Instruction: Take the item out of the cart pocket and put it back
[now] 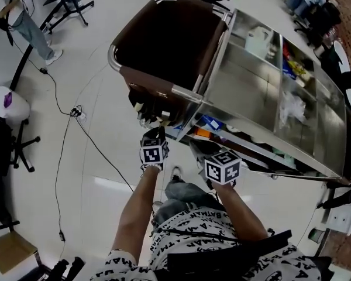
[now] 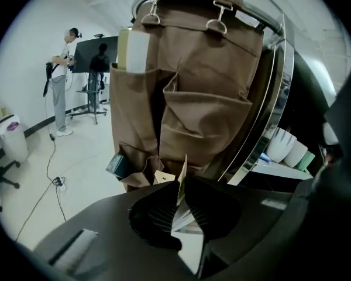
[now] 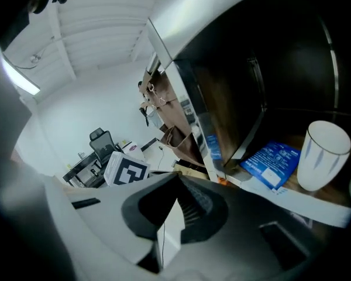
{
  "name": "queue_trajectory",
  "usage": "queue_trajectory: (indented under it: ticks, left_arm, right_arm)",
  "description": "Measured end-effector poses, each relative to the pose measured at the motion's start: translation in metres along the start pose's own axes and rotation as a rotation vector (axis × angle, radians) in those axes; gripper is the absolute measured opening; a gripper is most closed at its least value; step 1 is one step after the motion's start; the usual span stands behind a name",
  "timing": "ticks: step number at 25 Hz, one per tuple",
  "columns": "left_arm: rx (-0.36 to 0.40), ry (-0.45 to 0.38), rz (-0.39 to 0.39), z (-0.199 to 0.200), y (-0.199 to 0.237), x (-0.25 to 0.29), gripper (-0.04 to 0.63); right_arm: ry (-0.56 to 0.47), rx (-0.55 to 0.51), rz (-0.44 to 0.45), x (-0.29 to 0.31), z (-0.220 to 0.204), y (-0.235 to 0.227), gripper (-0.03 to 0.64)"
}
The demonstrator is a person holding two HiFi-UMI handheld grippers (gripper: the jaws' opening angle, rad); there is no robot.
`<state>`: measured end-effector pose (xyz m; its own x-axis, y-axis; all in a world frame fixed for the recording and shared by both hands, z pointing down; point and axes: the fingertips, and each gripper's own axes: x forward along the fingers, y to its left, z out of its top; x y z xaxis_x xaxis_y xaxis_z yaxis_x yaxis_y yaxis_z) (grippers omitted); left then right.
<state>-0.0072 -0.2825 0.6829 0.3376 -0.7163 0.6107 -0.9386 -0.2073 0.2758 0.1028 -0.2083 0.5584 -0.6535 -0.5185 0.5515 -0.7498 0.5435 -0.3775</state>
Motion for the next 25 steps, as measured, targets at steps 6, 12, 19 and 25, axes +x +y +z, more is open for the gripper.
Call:
queue_trajectory:
  ticks: [6, 12, 19, 25]
  left_arm:
    - [0.058, 0.085, 0.007, -0.016, 0.001, 0.039, 0.038]
    - [0.134, 0.147, 0.009, -0.032, 0.003, 0.072, 0.040]
    - [0.105, 0.111, -0.017, -0.024, -0.007, 0.071, 0.136]
    - [0.043, 0.020, -0.029, -0.013, -0.013, 0.003, 0.198]
  right_arm:
    - [0.022, 0.047, -0.003, 0.010, -0.014, -0.016, 0.002]
    - [0.016, 0.082, 0.006, 0.024, -0.014, -0.021, 0.002]
    - [0.007, 0.073, -0.013, 0.023, -0.012, -0.025, 0.002]
    - [-0.025, 0.035, -0.016, 0.012, -0.002, 0.002, 0.002]
